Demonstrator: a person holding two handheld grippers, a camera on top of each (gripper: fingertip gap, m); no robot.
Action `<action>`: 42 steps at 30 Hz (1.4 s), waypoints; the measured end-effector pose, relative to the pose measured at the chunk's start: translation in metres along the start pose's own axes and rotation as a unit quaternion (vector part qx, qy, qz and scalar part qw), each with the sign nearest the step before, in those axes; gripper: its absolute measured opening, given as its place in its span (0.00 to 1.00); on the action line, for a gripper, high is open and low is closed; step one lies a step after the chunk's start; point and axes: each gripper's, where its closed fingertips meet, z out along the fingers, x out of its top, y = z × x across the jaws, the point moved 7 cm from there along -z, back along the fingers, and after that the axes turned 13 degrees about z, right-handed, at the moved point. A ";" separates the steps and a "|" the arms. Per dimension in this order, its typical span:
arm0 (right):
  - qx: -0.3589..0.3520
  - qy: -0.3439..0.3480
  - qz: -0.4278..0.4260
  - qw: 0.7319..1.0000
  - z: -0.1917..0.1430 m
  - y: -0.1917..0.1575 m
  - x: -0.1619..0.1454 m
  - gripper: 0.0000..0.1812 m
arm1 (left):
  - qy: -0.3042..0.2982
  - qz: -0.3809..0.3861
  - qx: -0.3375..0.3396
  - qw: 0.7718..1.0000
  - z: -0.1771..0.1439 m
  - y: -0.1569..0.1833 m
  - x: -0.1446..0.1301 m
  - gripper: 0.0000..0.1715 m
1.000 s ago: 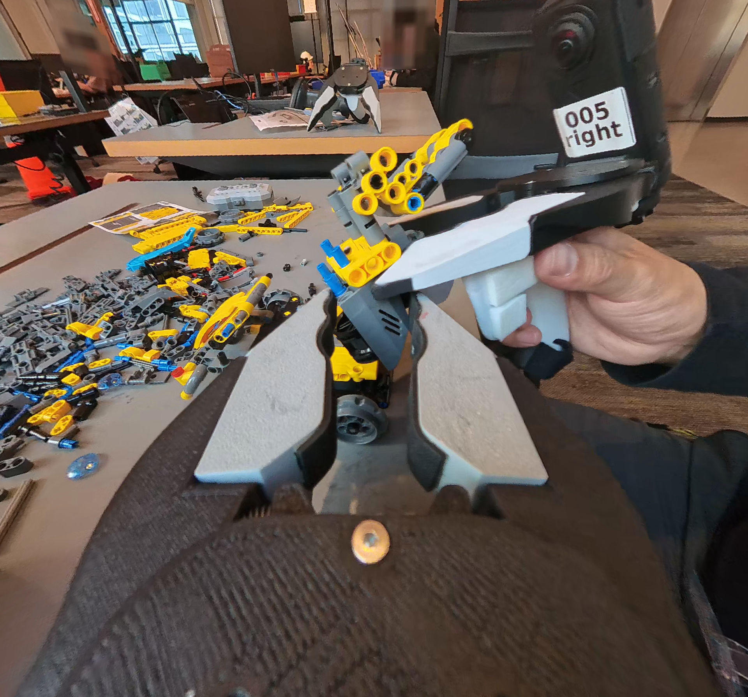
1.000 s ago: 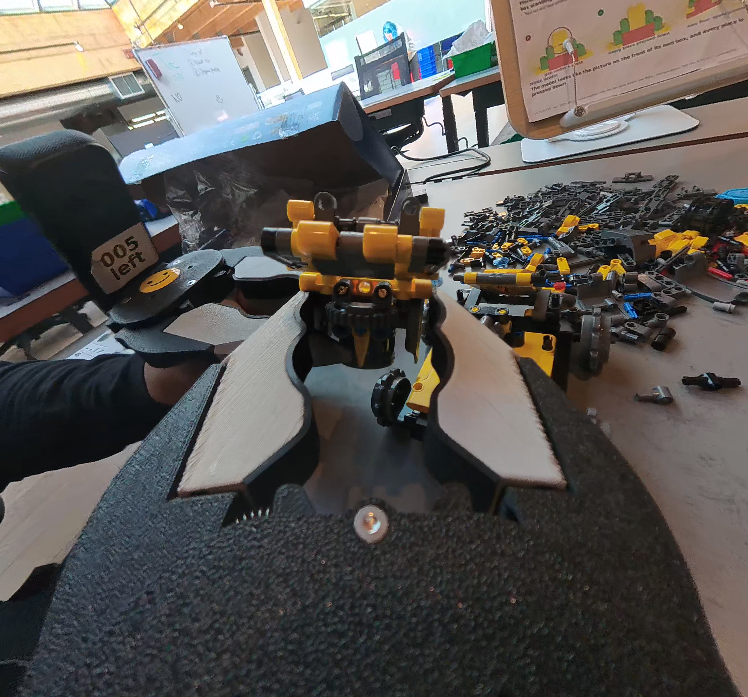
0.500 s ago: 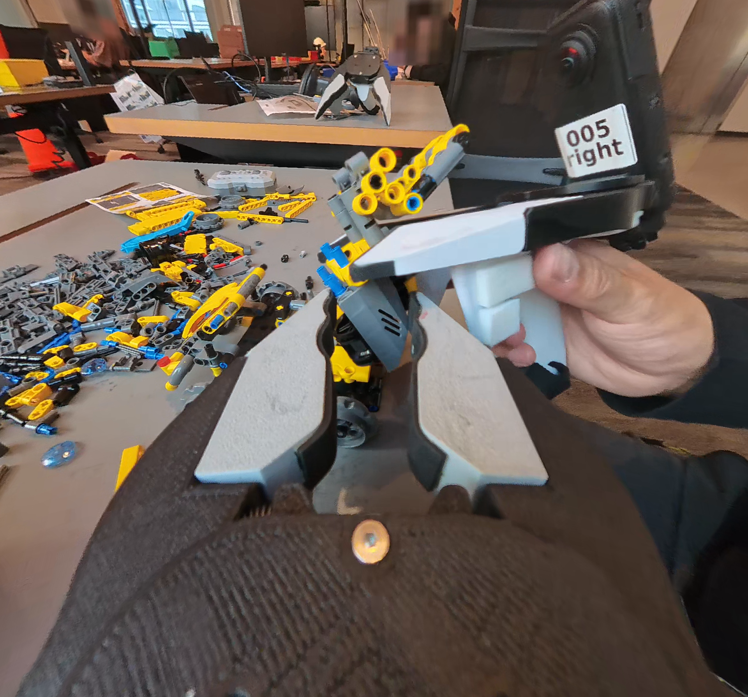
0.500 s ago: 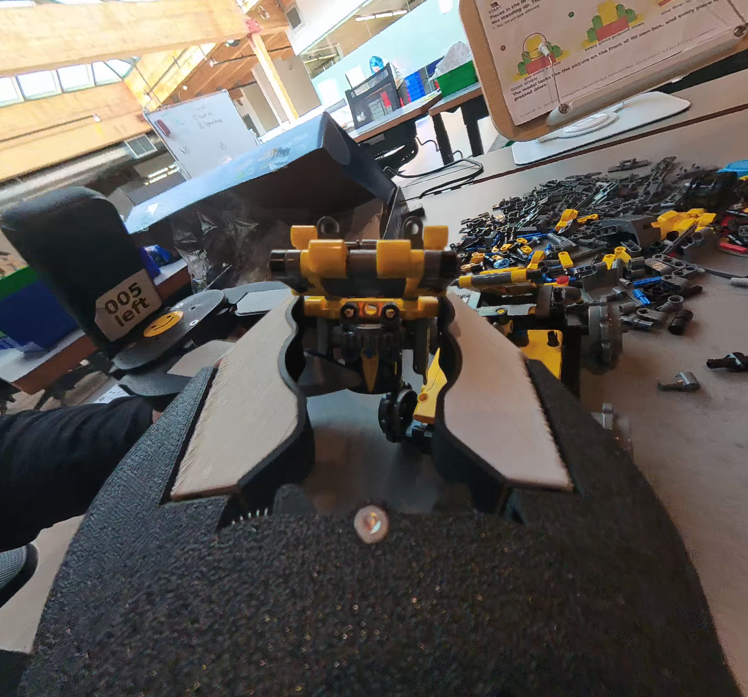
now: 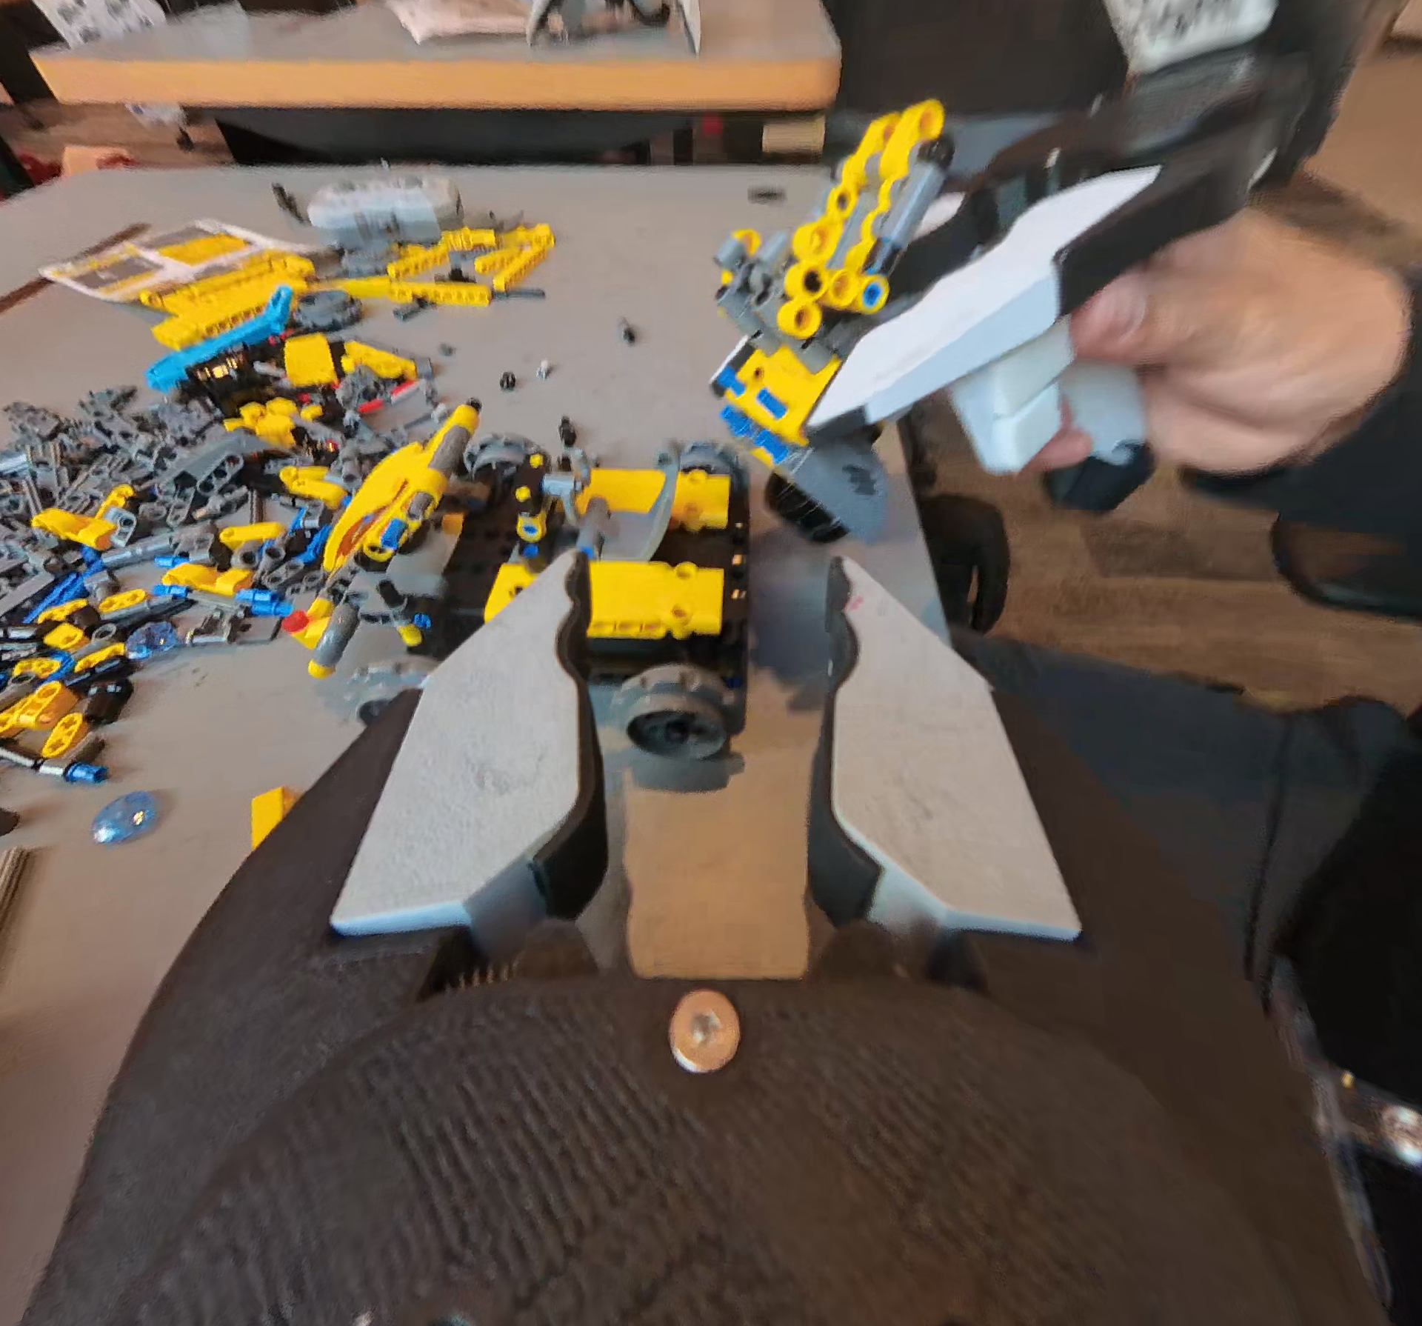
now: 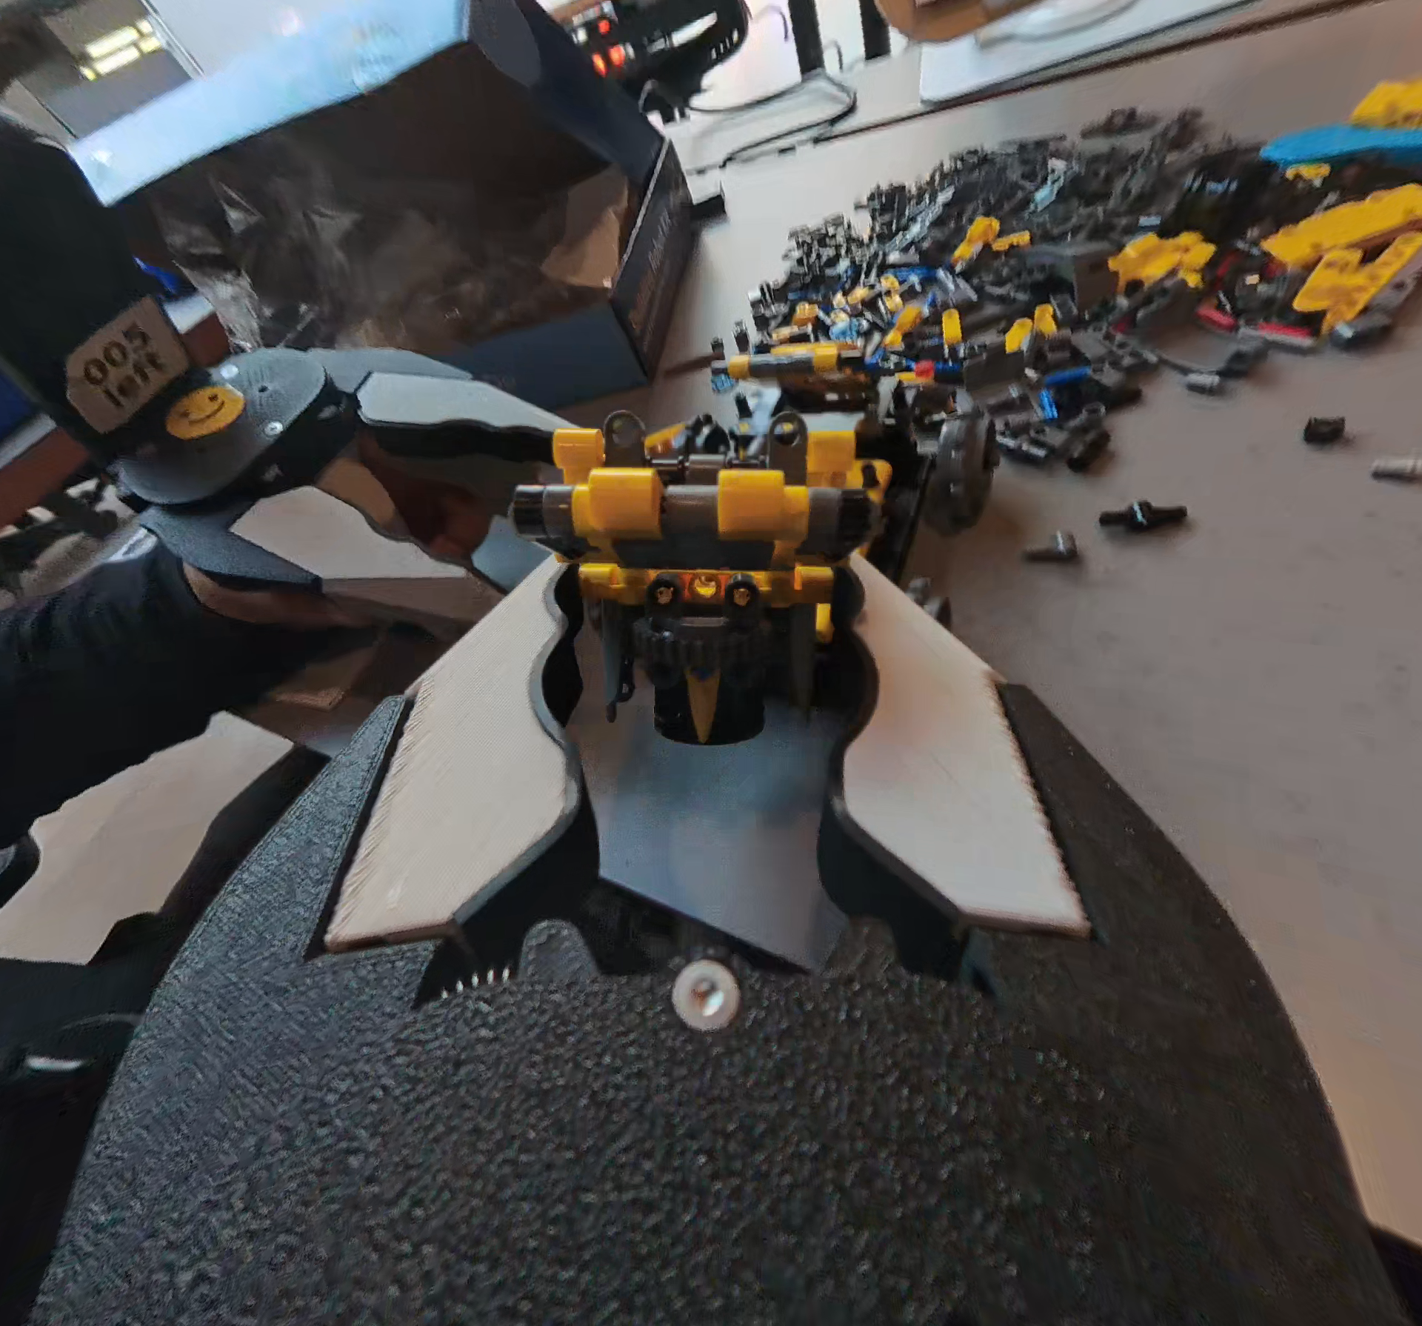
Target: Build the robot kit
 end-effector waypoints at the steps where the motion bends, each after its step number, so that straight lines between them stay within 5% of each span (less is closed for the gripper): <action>1: -0.009 -0.023 0.005 1.000 -0.003 0.005 -0.004 0.35 | -0.025 0.005 -0.006 1.000 0.002 -0.001 -0.005 0.34; 8: -0.052 -0.148 -0.012 0.988 -0.010 0.009 -0.020 0.35 | -0.069 -0.022 -0.069 0.995 0.006 0.000 -0.015 0.25; 15: -0.087 -0.195 -0.026 0.977 -0.001 0.018 -0.022 0.35 | -0.066 -0.060 -0.196 0.977 0.020 0.032 -0.007 0.14; 19: -0.079 -0.188 -0.019 0.979 0.001 0.020 -0.019 0.35 | -0.041 -0.009 -0.142 0.989 0.013 0.029 -0.002 0.15; 23: -0.063 -0.176 0.020 0.982 0.003 0.025 -0.020 0.35 | -0.096 0.055 0.007 0.994 0.007 -0.004 -0.014 0.26; 32: -0.061 -0.150 -0.025 0.986 0.002 0.020 -0.024 0.35 | -0.141 0.063 -0.051 0.987 0.020 0.014 -0.020 0.26; 36: -0.028 -0.126 -0.019 0.991 -0.004 0.020 -0.022 0.35 | -0.106 0.046 -0.096 0.989 0.020 0.026 -0.012 0.22; 42: -0.005 -0.101 -0.037 0.994 -0.015 0.018 -0.022 0.35 | -0.061 0.087 -0.070 0.992 0.013 0.029 -0.003 0.21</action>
